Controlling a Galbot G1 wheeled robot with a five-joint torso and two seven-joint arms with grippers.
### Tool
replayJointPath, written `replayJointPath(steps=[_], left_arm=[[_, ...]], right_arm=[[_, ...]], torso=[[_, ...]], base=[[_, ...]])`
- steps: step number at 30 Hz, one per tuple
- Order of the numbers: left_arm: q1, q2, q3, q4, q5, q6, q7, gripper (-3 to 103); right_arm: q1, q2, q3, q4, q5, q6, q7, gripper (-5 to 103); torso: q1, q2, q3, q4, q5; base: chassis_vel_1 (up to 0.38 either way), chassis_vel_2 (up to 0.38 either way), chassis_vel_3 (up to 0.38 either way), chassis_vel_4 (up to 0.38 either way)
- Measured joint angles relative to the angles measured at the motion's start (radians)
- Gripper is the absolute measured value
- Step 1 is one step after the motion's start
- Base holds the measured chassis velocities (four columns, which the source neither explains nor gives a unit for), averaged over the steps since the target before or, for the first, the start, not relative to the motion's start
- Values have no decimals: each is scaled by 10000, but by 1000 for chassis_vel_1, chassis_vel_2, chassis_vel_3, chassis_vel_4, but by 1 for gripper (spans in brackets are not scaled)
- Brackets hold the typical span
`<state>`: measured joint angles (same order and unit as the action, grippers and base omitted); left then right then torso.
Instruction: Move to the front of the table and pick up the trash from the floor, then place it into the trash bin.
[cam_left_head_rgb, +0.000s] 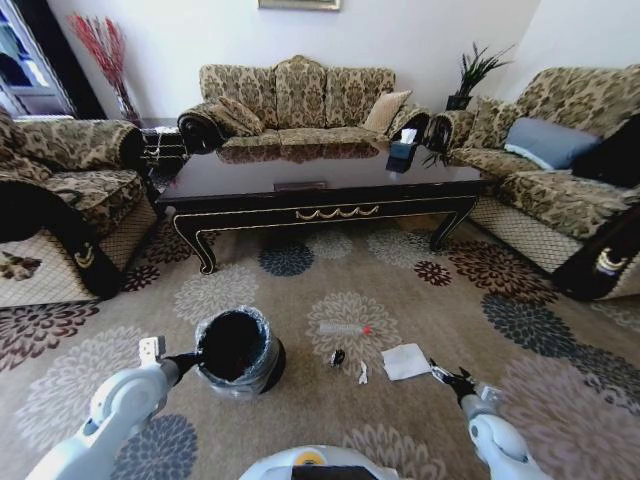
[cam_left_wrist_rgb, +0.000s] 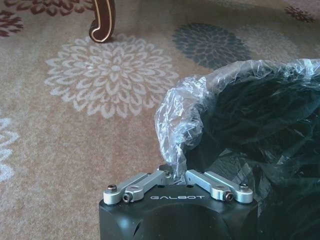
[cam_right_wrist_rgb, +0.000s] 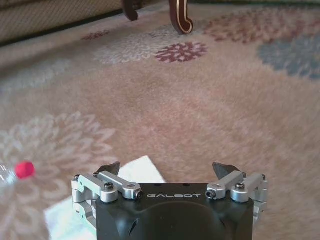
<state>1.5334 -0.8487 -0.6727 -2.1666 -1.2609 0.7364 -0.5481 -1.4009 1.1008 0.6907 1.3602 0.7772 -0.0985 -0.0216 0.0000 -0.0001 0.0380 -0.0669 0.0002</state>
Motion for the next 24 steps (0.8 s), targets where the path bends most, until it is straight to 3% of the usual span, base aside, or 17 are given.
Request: replayJointPath(steps=[5, 24], left_arm=[[20, 57, -103, 31, -143, -3, -92, 0], [108, 43, -264, -2, -253, -11, -119, 0]], right_arm=[[296, 30, -160, -252, 746, -293, -240, 100], [1600, 216, -888, -2249, 577, -467, -151, 100]], torso=[[0, 0, 0, 1, -4], [0, 0, 1, 0, -2]], base=[[0, 0, 0, 0], [0, 0, 0, 0]])
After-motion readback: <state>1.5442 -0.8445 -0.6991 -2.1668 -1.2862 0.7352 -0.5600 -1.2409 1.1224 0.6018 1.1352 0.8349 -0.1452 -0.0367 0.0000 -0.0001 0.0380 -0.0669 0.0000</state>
